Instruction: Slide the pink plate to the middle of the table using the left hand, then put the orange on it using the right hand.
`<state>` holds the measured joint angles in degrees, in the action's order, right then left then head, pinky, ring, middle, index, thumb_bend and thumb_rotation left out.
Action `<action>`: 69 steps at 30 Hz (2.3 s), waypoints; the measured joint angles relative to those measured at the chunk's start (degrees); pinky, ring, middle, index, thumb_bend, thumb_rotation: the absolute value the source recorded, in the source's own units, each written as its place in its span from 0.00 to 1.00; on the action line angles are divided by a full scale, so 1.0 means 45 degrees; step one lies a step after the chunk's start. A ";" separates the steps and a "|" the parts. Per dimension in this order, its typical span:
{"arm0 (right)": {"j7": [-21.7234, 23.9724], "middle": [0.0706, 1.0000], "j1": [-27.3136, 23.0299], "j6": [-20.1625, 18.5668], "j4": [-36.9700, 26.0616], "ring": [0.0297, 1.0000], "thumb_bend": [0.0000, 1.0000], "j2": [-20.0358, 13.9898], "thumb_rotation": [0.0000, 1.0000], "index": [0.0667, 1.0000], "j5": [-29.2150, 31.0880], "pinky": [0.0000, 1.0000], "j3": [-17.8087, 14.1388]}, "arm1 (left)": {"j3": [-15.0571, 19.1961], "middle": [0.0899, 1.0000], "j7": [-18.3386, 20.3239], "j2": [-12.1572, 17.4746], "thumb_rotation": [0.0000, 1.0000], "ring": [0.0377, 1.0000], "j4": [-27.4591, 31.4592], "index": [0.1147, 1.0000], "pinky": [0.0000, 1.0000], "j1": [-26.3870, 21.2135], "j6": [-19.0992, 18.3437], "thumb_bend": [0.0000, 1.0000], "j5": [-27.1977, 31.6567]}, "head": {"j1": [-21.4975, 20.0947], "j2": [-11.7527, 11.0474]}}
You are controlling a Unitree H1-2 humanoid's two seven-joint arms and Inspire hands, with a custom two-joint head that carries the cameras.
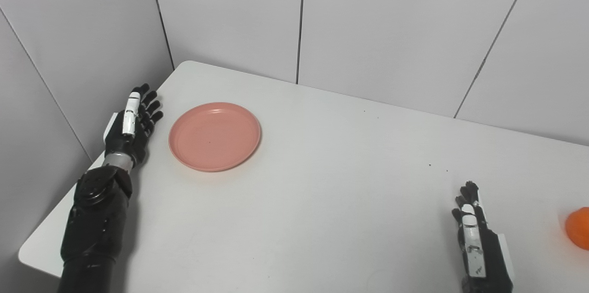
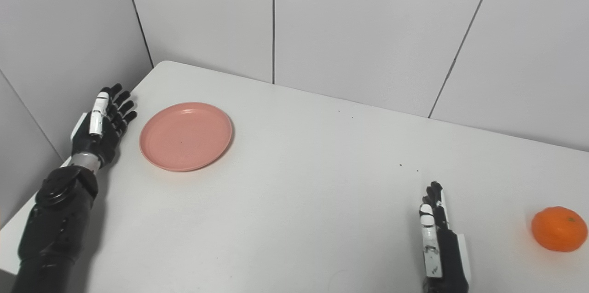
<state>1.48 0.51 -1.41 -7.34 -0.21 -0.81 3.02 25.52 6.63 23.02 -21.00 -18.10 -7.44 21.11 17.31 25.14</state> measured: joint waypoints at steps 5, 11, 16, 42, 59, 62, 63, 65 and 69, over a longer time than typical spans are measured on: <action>-0.0001 1.00 -0.0001 0.0000 0.0001 1.00 0.15 -0.0007 1.00 1.00 -0.0025 1.00 -0.0003 | -0.0008 0.97 0.0216 0.0069 1.00 0.97 -0.0423 0.96 1.00 -0.0152 0.0142 0.34 0.0257 | 0.0000 0.0000; 0.0000 1.00 -0.0001 -0.0001 0.0000 1.00 0.14 -0.0005 1.00 1.00 -0.0011 1.00 -0.0006 | -0.0041 0.96 0.0211 0.0038 1.00 0.97 -0.0587 0.95 1.00 -0.0271 0.0205 0.33 0.0272 | 0.0000 -0.0020; 0.0000 1.00 0.0000 -0.0001 0.0000 1.00 0.14 -0.0003 1.00 1.00 0.0000 1.00 -0.0010 | -0.0097 0.95 0.0455 0.0026 1.00 0.96 -0.1044 0.92 0.99 -0.0429 0.0557 0.37 0.0514 | -0.0020 -0.0020; 0.0003 1.00 0.0001 0.0000 0.0001 1.00 0.12 0.0001 1.00 1.00 0.0060 1.00 -0.0011 | -0.0737 0.92 0.1010 -0.0638 1.00 0.92 -0.0356 0.89 0.93 -0.0527 -0.0194 0.37 0.1511 | -0.0039 0.0039; -0.0001 1.00 0.0003 0.0000 0.0001 1.00 0.14 0.0003 1.00 1.00 0.0031 1.00 -0.0002 | -0.1092 0.93 0.0928 -0.0930 1.00 0.93 0.0539 0.92 0.93 -0.0277 -0.0980 0.35 0.1700 | -0.0078 0.0059; -0.0003 1.00 0.0003 -0.0001 0.0000 1.00 0.14 0.0004 1.00 1.00 -0.0029 1.00 0.0004 | -0.1189 0.92 0.0958 -0.0978 1.00 0.92 0.0556 0.92 0.92 -0.0281 -0.0979 0.36 0.1708 | -0.0098 0.0098; -0.0002 1.00 0.0004 -0.0001 0.0000 1.00 0.14 0.0007 1.00 1.00 -0.0031 1.00 0.0006 | -0.1200 0.93 0.0954 -0.1013 1.00 0.92 0.0580 0.92 0.92 -0.0281 -0.0979 0.36 0.1708 | -0.0117 0.0117; -0.0006 1.00 0.0009 -0.0001 -0.0002 1.00 0.15 0.0015 1.00 1.00 -0.0035 1.00 0.0005 | -0.1205 0.93 0.0937 -0.1146 1.00 0.92 0.0670 0.92 0.92 -0.0279 -0.0981 0.37 0.1716 | -0.0137 0.0137; -0.0007 1.00 0.0009 -0.0001 -0.0003 1.00 0.15 0.0014 1.00 1.00 -0.0120 1.00 0.0028 | -0.1237 0.92 0.0755 -0.1336 1.00 0.91 0.0826 0.90 0.91 -0.0292 -0.1090 0.37 0.1732 | -0.0195 0.0176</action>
<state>1.45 0.55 -1.41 -7.35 -0.15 -1.35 3.15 19.96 10.02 17.01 -17.29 -19.41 -12.34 28.91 16.44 25.93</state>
